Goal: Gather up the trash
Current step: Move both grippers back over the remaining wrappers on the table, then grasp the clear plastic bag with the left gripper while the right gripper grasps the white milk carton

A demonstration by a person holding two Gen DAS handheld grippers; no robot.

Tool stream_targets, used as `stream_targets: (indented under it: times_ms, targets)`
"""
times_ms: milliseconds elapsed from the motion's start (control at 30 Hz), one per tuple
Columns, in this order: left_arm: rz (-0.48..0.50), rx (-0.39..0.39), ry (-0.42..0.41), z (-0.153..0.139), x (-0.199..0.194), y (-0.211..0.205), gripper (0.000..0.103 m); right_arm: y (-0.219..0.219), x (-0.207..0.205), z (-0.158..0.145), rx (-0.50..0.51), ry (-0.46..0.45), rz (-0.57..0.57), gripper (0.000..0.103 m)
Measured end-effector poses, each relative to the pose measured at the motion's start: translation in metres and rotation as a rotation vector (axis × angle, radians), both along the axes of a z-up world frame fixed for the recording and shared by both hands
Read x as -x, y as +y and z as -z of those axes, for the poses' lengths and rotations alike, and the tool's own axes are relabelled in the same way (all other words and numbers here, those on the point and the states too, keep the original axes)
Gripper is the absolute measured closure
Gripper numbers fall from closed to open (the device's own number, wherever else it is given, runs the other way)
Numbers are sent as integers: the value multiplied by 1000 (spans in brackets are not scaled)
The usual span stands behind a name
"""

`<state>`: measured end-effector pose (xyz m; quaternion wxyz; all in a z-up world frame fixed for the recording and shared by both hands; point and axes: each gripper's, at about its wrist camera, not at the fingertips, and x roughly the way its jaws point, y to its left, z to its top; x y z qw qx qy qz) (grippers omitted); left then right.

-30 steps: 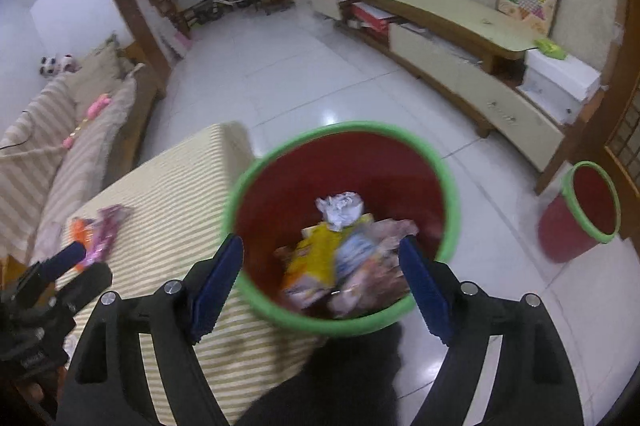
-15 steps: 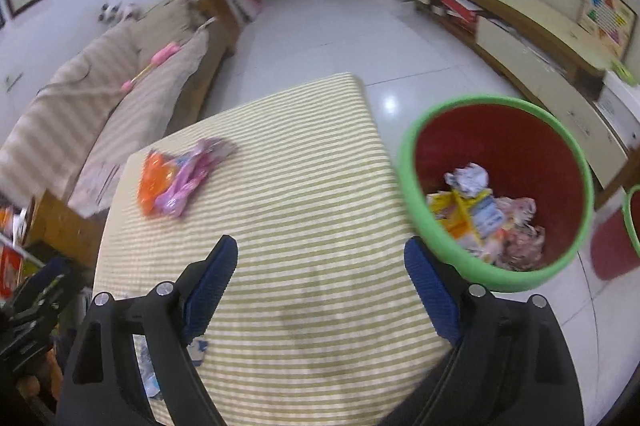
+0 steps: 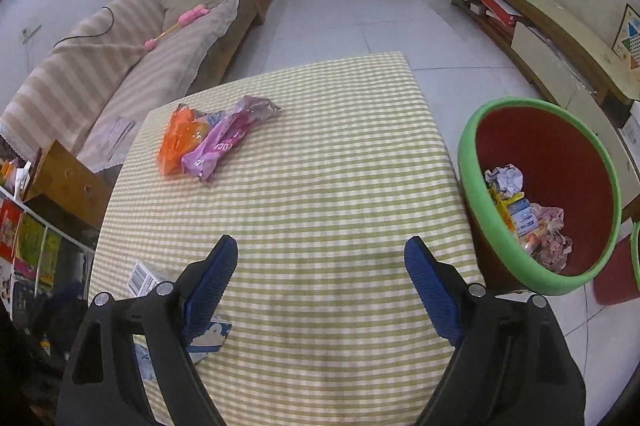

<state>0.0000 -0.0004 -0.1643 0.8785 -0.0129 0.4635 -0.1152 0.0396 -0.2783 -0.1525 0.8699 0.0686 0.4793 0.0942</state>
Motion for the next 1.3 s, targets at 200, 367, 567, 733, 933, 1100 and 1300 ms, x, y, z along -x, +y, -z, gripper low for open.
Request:
stream_targets:
  times_ms: [200, 367, 567, 733, 933, 1100, 1300]
  targets:
    - [53, -44, 109, 38, 8, -17, 13, 9, 1, 2, 14, 9, -34, 21]
    - [57, -55, 165, 58, 2, -18, 43, 18, 7, 2, 18, 15, -58, 21]
    - [-8, -11, 154, 52, -5, 1, 71, 49, 15, 13, 29, 52, -175, 21]
    - [-148, 8, 97, 31, -7, 35, 71, 83, 16, 22, 38, 74, -294, 22]
    - [-280, 33, 67, 18, -9, 79, 70, 128, 15, 28, 74, 76, -455, 22]
    - [-306, 38, 57, 15, -5, 89, 70, 150, 13, 46, 108, 113, -518, 21]
    - [-304, 30, 43, 12, -10, 86, 69, 152, 17, 65, 101, 170, -518, 40]
